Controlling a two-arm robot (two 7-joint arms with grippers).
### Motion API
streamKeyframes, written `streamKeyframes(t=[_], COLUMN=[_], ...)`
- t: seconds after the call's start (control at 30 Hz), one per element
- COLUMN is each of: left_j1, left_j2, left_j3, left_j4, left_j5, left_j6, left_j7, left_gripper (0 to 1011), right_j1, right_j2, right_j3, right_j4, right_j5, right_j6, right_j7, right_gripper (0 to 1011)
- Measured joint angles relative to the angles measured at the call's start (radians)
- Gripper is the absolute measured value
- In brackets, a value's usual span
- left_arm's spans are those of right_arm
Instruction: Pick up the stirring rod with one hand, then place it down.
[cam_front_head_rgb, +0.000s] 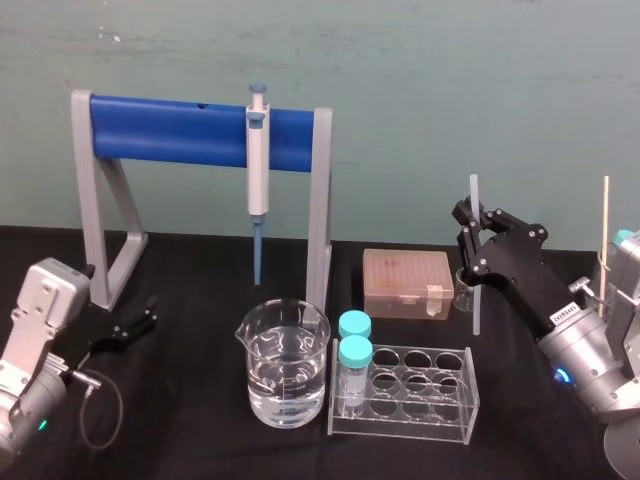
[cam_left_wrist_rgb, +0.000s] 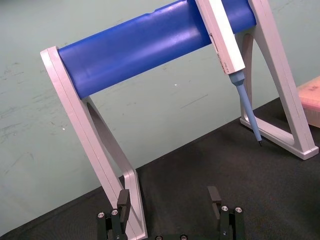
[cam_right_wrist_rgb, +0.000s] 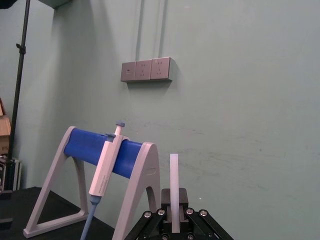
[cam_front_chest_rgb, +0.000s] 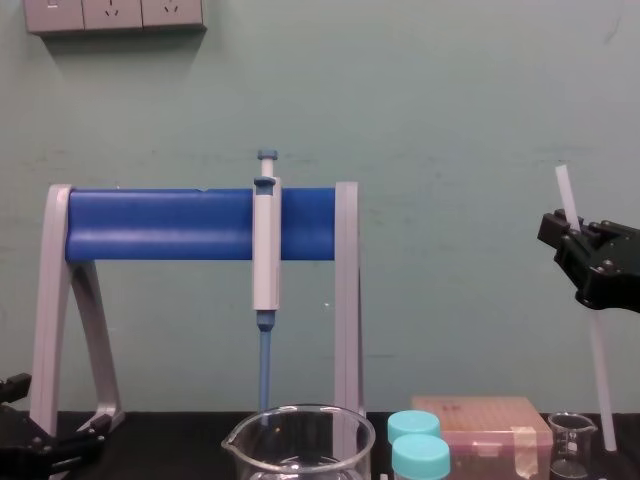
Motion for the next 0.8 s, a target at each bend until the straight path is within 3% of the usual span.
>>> streamKeyframes(t=[0.8], left_j1=[0.0], left_j2=[0.0], left_j3=[0.0], left_j4=[0.0], left_j5=[0.0], left_j6=[0.0], left_j7=[0.0], left_gripper=[1000], right_j1=[0.002], right_j2=[0.001], right_j3=[-0.002], right_j4=[0.002], right_j5=[0.003], right_j6=[-0.003], right_j7=[0.001], right_gripper=[72])
